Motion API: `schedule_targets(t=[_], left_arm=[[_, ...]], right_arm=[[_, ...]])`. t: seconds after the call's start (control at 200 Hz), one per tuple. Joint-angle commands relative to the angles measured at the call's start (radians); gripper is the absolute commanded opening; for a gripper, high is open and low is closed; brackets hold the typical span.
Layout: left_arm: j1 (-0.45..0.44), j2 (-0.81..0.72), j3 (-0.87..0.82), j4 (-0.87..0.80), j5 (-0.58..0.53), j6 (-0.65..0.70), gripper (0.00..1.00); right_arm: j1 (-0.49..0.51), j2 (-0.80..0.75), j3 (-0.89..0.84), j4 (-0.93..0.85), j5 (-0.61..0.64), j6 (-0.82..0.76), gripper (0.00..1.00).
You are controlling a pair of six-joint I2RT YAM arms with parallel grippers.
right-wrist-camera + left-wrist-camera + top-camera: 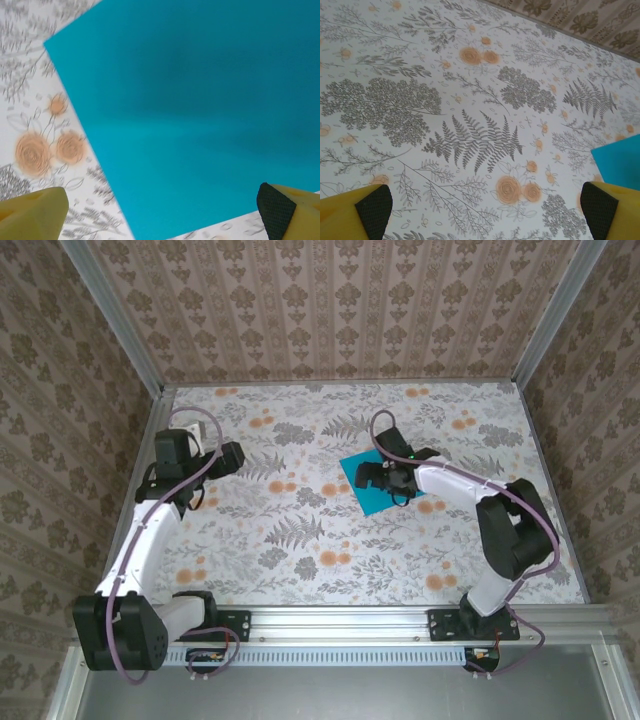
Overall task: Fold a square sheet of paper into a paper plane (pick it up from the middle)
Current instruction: Rotate the square sheet of paper at the center of the table.
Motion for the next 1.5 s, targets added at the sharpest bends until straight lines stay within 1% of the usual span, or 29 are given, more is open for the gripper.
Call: schedule_targets(t=[0.0, 0.17, 0.515, 0.625, 0.74, 0.795, 0.905, 1.065, 1.15, 1.245, 1.375, 1.495], left_arm=[[-0.012, 0.005, 0.033, -0.065, 0.064, -0.024, 1.0], [-0.014, 0.004, 0.04, -0.076, 0.066, -0.023, 1.0], [-0.022, 0.0, 0.021, -0.09, 0.055, -0.031, 1.0], [-0.022, 0.001, 0.021, -0.096, 0.047, -0.032, 1.0], [-0.023, 0.003, 0.022, -0.098, 0.042, -0.032, 1.0], [-0.024, 0.003, 0.022, -0.103, 0.043, -0.033, 1.0], [-0.024, 0.005, 0.025, -0.111, 0.039, -0.032, 1.0], [-0.023, 0.013, 0.025, -0.116, 0.031, -0.041, 1.0], [-0.024, 0.026, 0.027, -0.121, 0.028, -0.05, 1.0], [-0.024, 0.044, 0.032, -0.126, 0.036, -0.055, 1.0], [-0.023, 0.068, 0.038, -0.12, 0.063, -0.061, 1.0], [-0.024, 0.078, 0.036, -0.111, 0.074, -0.061, 1.0]], right_arm=[[0.041, 0.045, 0.033, -0.066, 0.015, 0.079, 1.0], [0.098, 0.104, 0.055, -0.091, 0.018, 0.12, 1.0], [0.192, 0.166, 0.06, -0.077, -0.053, 0.187, 1.0], [0.217, 0.17, 0.058, -0.067, -0.094, 0.197, 1.0], [0.228, 0.14, 0.077, -0.08, -0.099, 0.187, 1.0], [0.225, 0.112, 0.094, -0.095, -0.07, 0.167, 1.0], [0.201, 0.079, 0.152, -0.181, 0.043, 0.095, 1.0], [0.113, 0.135, 0.235, -0.265, 0.16, -0.043, 1.0], [0.062, 0.187, 0.276, -0.287, 0.162, -0.116, 1.0], [0.017, 0.246, 0.325, -0.308, 0.121, -0.198, 1.0], [0.007, 0.326, 0.41, -0.365, 0.083, -0.303, 1.0], [0.002, 0.366, 0.447, -0.393, 0.091, -0.328, 1.0]])
